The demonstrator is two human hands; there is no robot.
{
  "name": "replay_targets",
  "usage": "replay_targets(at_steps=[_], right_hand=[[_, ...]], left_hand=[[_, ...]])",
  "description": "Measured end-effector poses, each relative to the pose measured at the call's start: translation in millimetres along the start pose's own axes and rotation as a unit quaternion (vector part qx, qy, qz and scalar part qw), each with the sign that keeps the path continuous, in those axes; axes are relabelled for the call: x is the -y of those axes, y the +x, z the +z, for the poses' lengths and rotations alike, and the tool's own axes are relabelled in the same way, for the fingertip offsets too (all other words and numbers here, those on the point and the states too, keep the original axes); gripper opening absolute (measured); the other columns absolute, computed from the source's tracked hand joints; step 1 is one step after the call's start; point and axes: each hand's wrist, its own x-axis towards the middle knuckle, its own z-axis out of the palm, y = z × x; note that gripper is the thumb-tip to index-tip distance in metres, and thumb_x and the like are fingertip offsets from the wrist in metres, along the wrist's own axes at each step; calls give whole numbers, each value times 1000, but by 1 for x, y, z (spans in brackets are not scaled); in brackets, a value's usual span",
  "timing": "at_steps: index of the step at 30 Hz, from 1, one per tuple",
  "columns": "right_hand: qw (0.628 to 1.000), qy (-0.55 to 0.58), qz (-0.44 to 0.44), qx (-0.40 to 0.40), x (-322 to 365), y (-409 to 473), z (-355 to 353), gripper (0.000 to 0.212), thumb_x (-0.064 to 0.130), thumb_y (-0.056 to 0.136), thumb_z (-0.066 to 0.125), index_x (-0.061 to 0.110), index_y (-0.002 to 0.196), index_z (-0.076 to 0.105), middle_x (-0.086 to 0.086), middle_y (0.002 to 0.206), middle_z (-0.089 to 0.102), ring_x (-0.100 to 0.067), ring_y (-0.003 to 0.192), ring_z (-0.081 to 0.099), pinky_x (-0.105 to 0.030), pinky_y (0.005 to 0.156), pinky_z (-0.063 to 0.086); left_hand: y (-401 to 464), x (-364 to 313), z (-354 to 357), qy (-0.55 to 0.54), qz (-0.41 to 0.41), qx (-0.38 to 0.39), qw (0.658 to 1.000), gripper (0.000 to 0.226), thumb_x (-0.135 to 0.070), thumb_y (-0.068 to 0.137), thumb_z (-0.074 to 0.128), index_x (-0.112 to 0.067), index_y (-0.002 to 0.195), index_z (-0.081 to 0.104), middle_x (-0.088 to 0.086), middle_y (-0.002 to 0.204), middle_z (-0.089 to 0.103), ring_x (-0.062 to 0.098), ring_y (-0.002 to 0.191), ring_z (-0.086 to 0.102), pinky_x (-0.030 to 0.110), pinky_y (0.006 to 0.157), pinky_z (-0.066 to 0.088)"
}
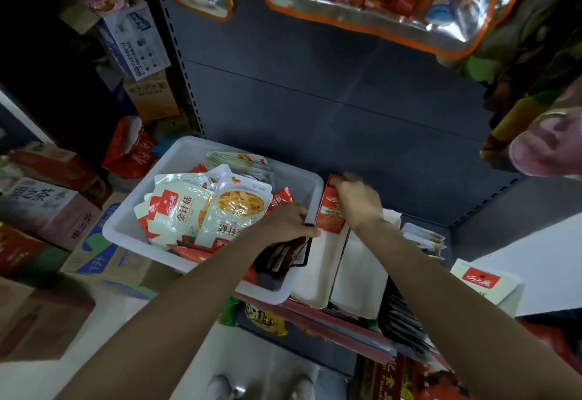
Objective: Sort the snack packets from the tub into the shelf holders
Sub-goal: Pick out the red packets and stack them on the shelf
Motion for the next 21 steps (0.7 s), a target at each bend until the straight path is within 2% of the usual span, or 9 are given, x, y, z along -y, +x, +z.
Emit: replay_targets(at_steps=[2, 6, 10, 13, 16, 19, 21], right_hand=[[999, 0, -6, -46, 1, 0, 8, 38, 13, 90, 52, 13, 127, 48, -10, 126, 46, -29, 119, 43, -36, 95, 37], [992, 72, -21, -97, 3, -9, 18, 40, 5, 88, 51, 10, 128, 50, -11, 129, 47, -29, 118, 43, -34, 95, 36], [966, 238, 17, -100, 20, -29, 19, 38, 2, 86, 54, 10, 124, 57, -10, 131, 49, -25, 117, 48, -25, 92, 38], [953, 290, -10, -85, 49, -44, 13, 32, 6, 89, 56, 10, 121, 60, -7, 123, 57, -21, 109, 56, -17, 87, 37], [941, 325, -92, -10, 88, -57, 11, 33, 18, 91, 61, 12, 123, 59, -4, 119, 63, -16, 108, 59, -11, 84, 37], [934, 310, -137, 111, 118, -62, 23, 49, 35, 80, 72, 17, 123, 57, -1, 118, 62, -14, 107, 57, -24, 89, 45], [945, 256, -149, 141, 131, -62, 35, 44, 38, 76, 75, 18, 113, 61, -1, 110, 62, -17, 100, 57, -33, 85, 47]], left_hand=[[-5, -1, -2, -24, 14, -16, 999, 46, -37, 84, 66, -12, 122, 57, 4, 115, 65, 18, 105, 59, 26, 83, 42], [-12, 4, -3, -64, 31, -70, 995, 42, -34, 87, 63, -12, 123, 57, 4, 120, 64, 19, 111, 58, 27, 90, 43], [-24, 15, -18, -119, 46, -145, 981, 26, -20, 89, 60, -13, 114, 63, 3, 110, 68, 16, 105, 61, 31, 91, 49], [-45, 39, -38, -82, 74, -188, 976, 18, -14, 90, 60, -10, 107, 65, 4, 104, 69, 16, 100, 63, 31, 91, 49], [-72, 75, -58, -40, 83, -188, 978, 14, -9, 90, 59, -10, 101, 67, 3, 100, 69, 15, 97, 63, 24, 89, 47], [-93, 107, -71, 34, 47, -144, 988, 15, -12, 92, 57, -14, 101, 69, -4, 98, 65, 10, 96, 57, 20, 83, 40], [-102, 121, -75, 54, 23, -102, 993, 17, -21, 94, 56, -15, 102, 69, -3, 101, 65, 9, 96, 55, 21, 79, 37]])
